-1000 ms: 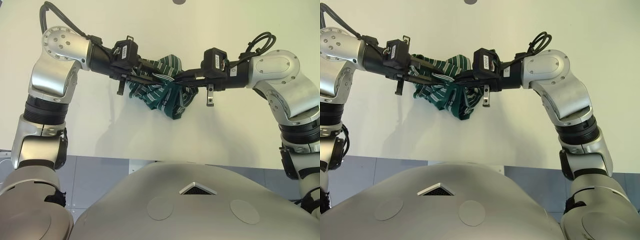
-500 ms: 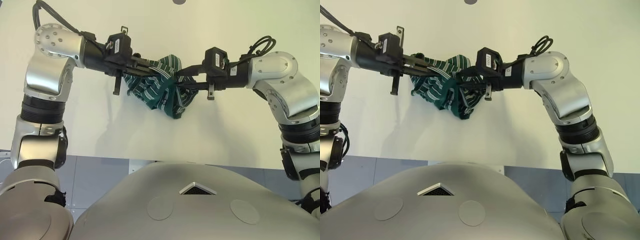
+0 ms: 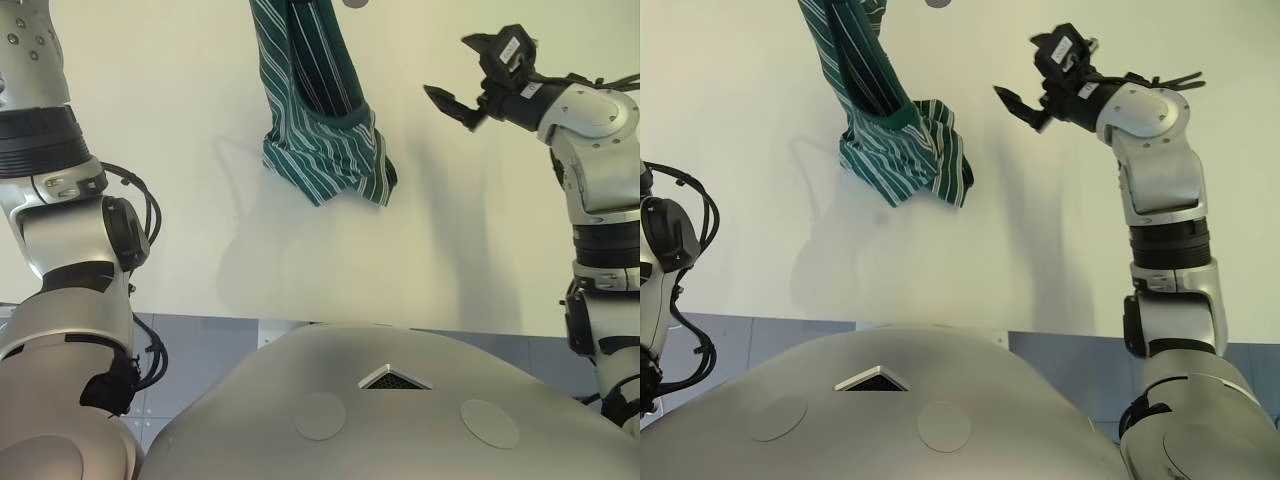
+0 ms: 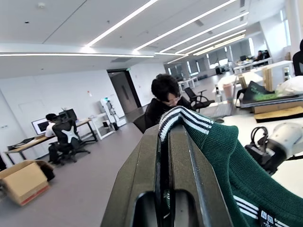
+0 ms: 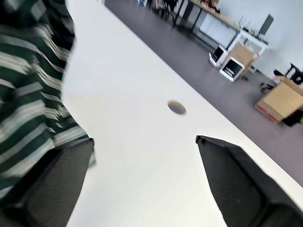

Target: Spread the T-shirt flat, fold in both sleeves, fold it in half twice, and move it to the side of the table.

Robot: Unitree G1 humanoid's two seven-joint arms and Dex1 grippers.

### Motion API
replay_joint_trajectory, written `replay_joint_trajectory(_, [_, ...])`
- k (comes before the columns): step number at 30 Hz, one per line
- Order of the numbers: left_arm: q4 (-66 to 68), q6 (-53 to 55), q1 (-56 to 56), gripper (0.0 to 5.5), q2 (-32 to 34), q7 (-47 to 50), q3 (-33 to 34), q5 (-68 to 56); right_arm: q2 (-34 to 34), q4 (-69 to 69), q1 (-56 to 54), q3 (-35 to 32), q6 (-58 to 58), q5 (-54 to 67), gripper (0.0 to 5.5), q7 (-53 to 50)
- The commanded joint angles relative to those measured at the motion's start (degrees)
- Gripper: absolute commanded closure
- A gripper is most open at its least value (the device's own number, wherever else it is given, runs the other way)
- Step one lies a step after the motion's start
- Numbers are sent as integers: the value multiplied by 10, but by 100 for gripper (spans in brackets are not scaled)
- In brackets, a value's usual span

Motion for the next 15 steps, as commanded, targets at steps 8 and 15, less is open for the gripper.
replay_joint_trajectory(8, [40,-30,-2,550,5,-16,-25,51,61,-126,94,-11,144,214,148,28])
replay_joint_trajectory(15, [33,-26,4,550,5,-24,-23,46,54,-63,98,25,129,154,221,20])
